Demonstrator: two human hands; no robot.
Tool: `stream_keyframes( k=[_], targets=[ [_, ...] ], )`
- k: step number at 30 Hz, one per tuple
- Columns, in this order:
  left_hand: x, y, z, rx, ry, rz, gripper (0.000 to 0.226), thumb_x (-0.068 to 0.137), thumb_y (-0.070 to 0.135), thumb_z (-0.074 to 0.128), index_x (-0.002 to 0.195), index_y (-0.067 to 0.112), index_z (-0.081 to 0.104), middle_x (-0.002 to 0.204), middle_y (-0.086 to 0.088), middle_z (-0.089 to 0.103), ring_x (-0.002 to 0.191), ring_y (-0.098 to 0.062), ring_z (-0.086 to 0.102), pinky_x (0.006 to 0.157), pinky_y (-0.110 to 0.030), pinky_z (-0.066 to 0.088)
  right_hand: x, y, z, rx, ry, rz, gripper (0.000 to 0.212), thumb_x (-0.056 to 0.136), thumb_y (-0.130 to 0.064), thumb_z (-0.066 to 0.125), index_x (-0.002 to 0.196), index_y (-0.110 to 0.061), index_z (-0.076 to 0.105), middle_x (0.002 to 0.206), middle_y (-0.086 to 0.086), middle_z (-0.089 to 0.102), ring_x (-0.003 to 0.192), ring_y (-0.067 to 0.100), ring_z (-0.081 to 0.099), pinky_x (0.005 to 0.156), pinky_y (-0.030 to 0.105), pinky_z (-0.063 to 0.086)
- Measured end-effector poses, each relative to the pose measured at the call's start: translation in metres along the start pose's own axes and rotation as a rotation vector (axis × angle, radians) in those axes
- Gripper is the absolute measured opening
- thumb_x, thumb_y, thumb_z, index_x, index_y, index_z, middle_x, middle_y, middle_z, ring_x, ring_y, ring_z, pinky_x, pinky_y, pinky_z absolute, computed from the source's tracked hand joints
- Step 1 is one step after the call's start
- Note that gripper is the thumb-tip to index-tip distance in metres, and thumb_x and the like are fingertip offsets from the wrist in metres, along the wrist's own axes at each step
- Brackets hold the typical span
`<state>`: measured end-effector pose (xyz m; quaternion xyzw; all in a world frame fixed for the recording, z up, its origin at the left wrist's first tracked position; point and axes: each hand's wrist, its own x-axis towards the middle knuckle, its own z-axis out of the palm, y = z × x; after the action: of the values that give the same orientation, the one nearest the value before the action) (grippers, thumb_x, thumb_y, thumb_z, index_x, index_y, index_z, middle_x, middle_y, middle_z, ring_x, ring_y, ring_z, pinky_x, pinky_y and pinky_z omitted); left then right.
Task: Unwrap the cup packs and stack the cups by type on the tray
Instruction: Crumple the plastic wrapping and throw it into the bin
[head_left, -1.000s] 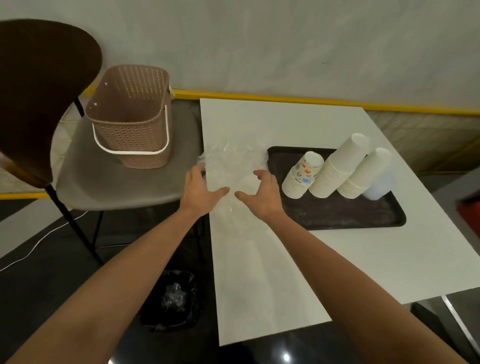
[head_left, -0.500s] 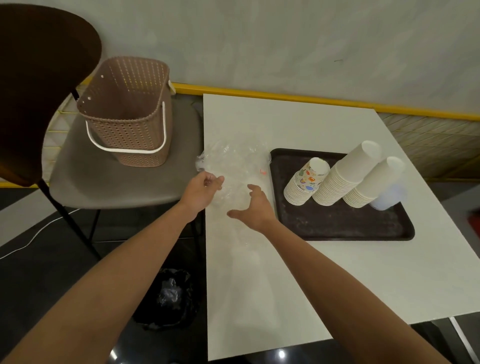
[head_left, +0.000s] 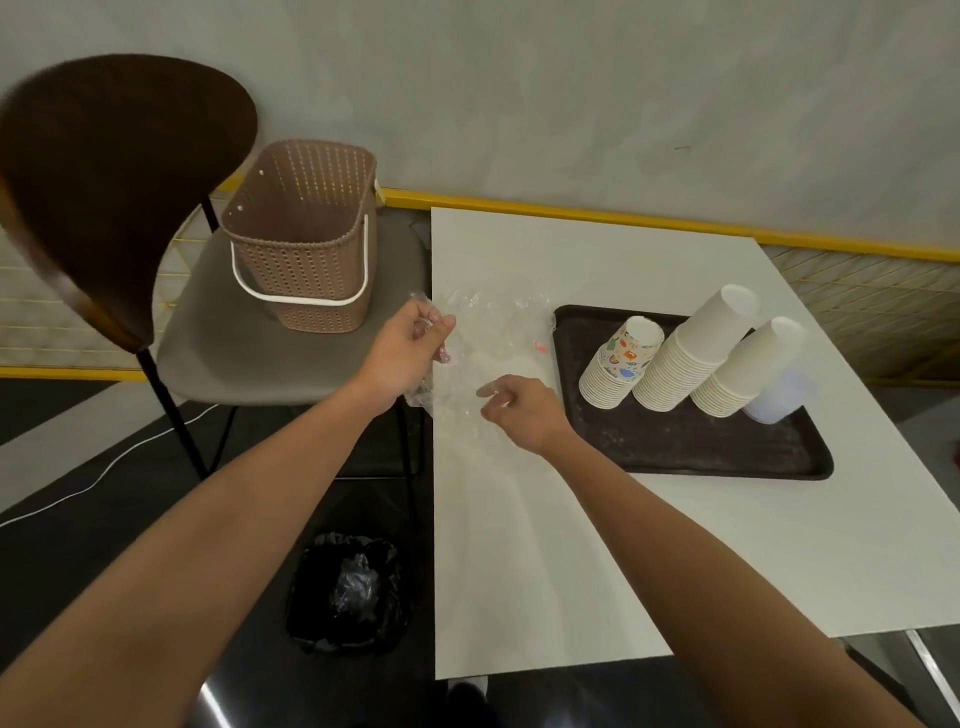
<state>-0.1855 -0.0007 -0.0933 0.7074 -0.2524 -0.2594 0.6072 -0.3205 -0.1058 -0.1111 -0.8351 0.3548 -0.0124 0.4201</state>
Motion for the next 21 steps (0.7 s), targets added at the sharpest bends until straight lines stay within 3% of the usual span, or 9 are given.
stream_keyframes(
  k=[3, 7, 11, 14, 16, 21],
  targets=[
    [-0.004, 0.003, -0.009, 0.049, 0.124, 0.031, 0.015, 0.093, 0.029, 0.056, 0.082, 0.020, 0.049, 0.071, 0.004, 0.051, 0.061, -0.010, 0.048, 0.062, -0.026, 0.042, -0.008, -0.003, 0.002, 0.004, 0.048, -0.082, 0.019, 0.091, -0.010, 0.056, 0.102, -0.015, 0.071, 0.090, -0.004, 0.063, 0.085, 0.013, 0.056, 0.071, 0.017, 0.039],
    [-0.010, 0.008, -0.020, 0.261, 0.399, -0.014, 0.018, 0.095, 0.032, 0.051, 0.097, 0.014, 0.049, 0.088, 0.002, 0.059, 0.077, -0.014, 0.053, 0.072, -0.029, 0.040, -0.014, -0.009, 0.002, 0.013, 0.060, -0.134, 0.020, 0.095, -0.019, 0.052, 0.099, -0.013, 0.071, 0.087, 0.000, 0.066, 0.080, 0.010, 0.054, 0.058, 0.014, 0.036],
    [-0.025, 0.011, -0.026, 0.588, 0.623, 0.198, 0.031, 0.091, 0.036, 0.057, 0.110, 0.013, 0.051, 0.108, -0.005, 0.056, 0.104, -0.024, 0.047, 0.086, -0.032, 0.034, -0.014, -0.012, 0.005, 0.046, 0.072, -0.122, 0.025, 0.098, -0.017, 0.045, 0.095, -0.012, 0.069, 0.075, -0.002, 0.062, 0.073, 0.012, 0.055, 0.053, 0.006, 0.037],
    [-0.043, 0.012, -0.024, 0.869, 0.521, 0.509, 0.036, 0.087, 0.041, 0.061, 0.112, 0.014, 0.056, 0.112, -0.006, 0.055, 0.105, -0.026, 0.045, 0.085, -0.033, 0.029, -0.014, -0.017, 0.007, 0.132, 0.070, -0.105, 0.025, 0.098, -0.015, 0.042, 0.096, -0.008, 0.066, 0.069, -0.002, 0.058, 0.058, 0.010, 0.053, 0.047, 0.007, 0.038],
    [-0.049, 0.007, -0.020, 0.945, 0.393, 0.623, 0.041, 0.085, 0.048, 0.060, 0.115, 0.020, 0.057, 0.114, -0.002, 0.057, 0.109, -0.023, 0.045, 0.088, -0.034, 0.027, -0.013, -0.021, 0.008, 0.138, 0.067, -0.142, 0.024, 0.099, -0.017, 0.042, 0.098, -0.011, 0.065, 0.067, -0.006, 0.057, 0.056, 0.007, 0.050, 0.054, 0.015, 0.040],
    [-0.047, -0.004, -0.018, 1.012, 0.227, 0.523, 0.070, 0.076, 0.072, 0.050, 0.130, 0.028, 0.050, 0.132, 0.007, 0.053, 0.127, -0.014, 0.042, 0.108, -0.036, 0.013, -0.012, -0.031, 0.010, 0.239, 0.042, -0.230, 0.021, 0.099, -0.016, 0.042, 0.100, -0.012, 0.063, 0.078, -0.001, 0.062, 0.065, 0.005, 0.054, 0.067, 0.023, 0.041]
  ],
)
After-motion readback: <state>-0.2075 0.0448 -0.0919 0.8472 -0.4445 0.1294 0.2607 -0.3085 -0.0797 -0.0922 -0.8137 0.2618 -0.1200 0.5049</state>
